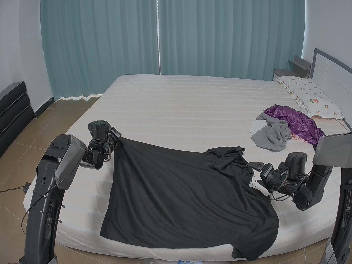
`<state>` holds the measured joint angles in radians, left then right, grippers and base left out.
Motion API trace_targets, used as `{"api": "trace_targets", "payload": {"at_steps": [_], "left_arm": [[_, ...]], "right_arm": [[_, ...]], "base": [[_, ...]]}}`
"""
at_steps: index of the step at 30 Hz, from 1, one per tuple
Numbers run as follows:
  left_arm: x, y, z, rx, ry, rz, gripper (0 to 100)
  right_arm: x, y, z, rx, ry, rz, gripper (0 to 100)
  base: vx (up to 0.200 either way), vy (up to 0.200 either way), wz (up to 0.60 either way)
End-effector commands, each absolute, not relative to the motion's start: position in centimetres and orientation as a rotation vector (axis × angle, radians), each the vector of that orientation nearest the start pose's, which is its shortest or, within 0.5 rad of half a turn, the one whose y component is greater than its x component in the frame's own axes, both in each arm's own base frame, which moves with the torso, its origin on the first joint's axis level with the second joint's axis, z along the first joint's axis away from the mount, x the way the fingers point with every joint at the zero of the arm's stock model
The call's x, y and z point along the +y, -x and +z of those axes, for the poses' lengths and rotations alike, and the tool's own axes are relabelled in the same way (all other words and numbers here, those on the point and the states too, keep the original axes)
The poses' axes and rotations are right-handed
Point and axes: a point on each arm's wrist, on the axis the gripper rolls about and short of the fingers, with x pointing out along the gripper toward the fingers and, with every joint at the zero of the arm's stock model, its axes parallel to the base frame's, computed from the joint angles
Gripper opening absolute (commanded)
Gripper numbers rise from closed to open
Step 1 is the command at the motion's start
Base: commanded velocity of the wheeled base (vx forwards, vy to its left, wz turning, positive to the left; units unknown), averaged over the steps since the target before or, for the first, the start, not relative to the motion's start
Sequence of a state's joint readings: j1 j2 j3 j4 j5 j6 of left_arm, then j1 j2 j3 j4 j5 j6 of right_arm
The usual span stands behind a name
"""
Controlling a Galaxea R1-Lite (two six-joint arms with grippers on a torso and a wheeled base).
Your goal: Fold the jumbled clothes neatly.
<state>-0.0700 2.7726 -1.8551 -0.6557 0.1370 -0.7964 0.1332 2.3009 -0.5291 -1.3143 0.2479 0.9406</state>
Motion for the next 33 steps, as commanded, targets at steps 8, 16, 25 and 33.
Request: {"api": "trace_targets", "payload": {"at_steps": [8, 16, 25, 33], "left_arm": [[-0.5, -55.4, -1.1, 0.222, 0.765, 0.229, 0], [-0.4, -55.3, -1.3, 0.230, 0.764, 0.234, 0], [-0.7, -55.0, -1.8, 0.253, 0.761, 0.236, 0], [-0.7, -54.9, -2.0, 0.259, 0.759, 0.238, 0]], "right_arm": [[6.6, -43.0, -2.7, 0.570, -0.786, 0.065, 100], [7.9, -46.1, -4.9, 0.575, -0.669, 0.056, 100], [8.2, -49.5, -6.6, 0.547, -0.558, 0.025, 100], [8.6, -50.3, -7.2, 0.518, -0.524, 0.032, 0]], "base": [[0.000, 0.000, 0.00], [0.000, 0.000, 0.00], [0.000, 0.000, 0.00], [0.000, 0.000, 0.00]]}}
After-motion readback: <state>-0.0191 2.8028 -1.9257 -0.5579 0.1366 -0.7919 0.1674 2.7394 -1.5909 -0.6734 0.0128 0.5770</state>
